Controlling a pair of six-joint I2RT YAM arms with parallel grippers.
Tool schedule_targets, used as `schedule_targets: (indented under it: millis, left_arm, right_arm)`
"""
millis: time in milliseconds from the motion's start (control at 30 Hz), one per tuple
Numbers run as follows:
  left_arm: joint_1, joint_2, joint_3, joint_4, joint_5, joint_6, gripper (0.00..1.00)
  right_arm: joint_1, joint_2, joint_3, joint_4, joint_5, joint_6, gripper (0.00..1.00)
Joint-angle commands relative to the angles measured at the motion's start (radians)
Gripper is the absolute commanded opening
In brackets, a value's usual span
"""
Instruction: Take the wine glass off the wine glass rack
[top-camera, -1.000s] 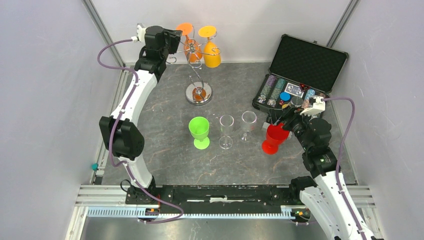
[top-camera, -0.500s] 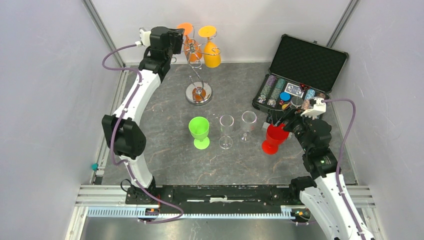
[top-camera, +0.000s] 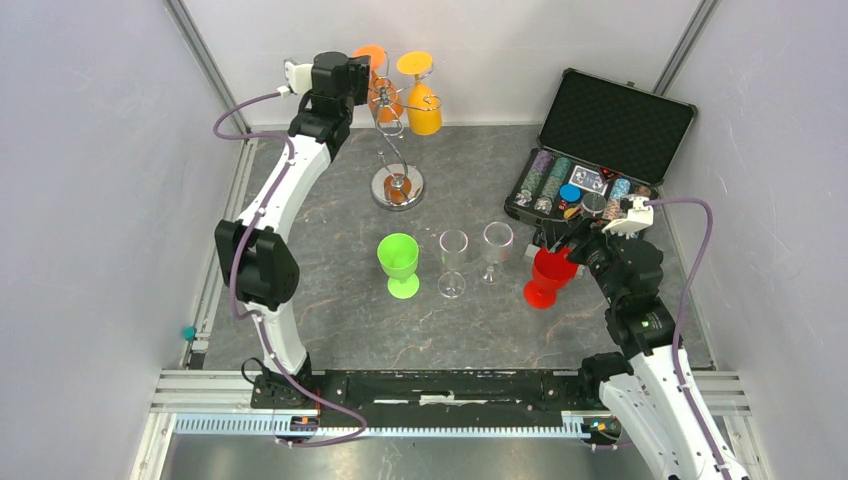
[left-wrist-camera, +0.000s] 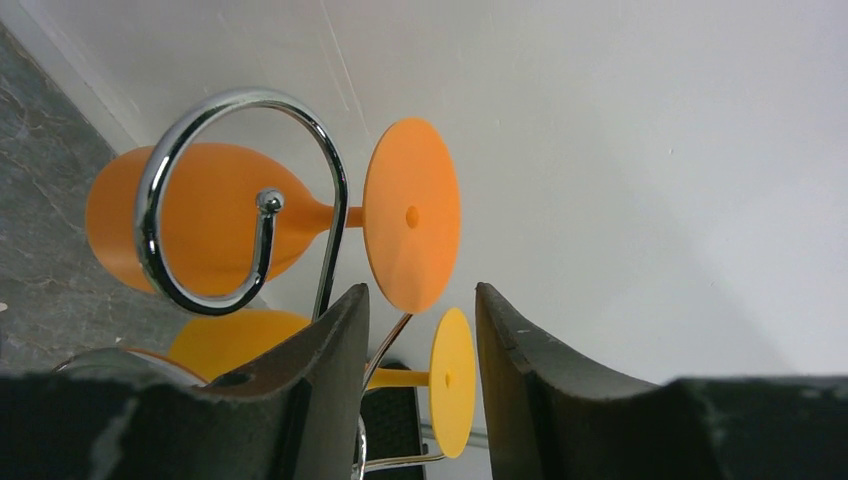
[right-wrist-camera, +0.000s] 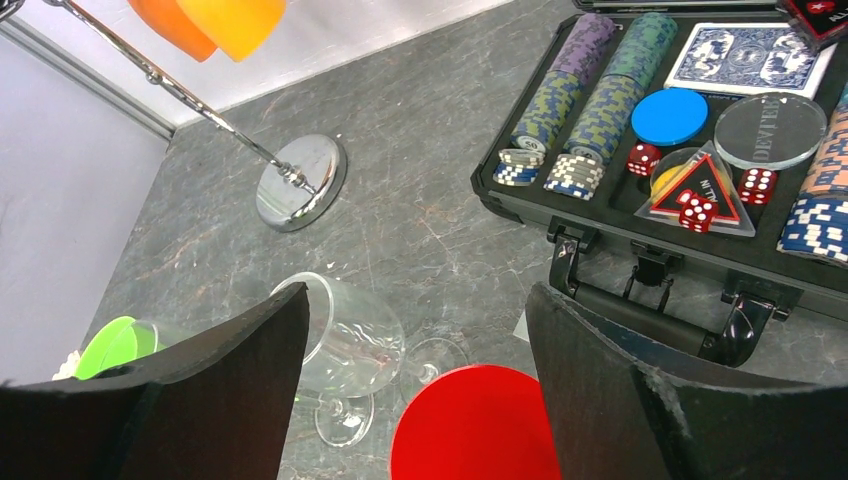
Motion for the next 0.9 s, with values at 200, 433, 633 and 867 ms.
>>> schedule_targets:
  millis: [200, 433, 633, 867]
  left_arm:
    - [0.001, 0.048, 0.028, 0.118, -0.03, -0.08, 0.43]
    - [0.008, 0.06, 0.013, 0.188, -0.02, -0.12, 0.23]
    - [0.009, 0.078, 0.021, 0.229, 0.013, -0.132, 0.02]
    - [0.012, 0.04, -0.019, 0.29, 0.051, -0.13, 0.02]
  right_arm:
    - [-0.002, -0.011, 0.008, 0.007, 0.036, -0.019, 0.84]
    - [-0.002, -0.014, 0.015, -0.004, 0.043, -0.025, 0.84]
    - [-0.002, -0.01, 0.018, -0.004, 0.033, -0.029, 0.84]
    - [-0.003, -0.013, 0.019, -0.003, 0.031, -0.025, 0.84]
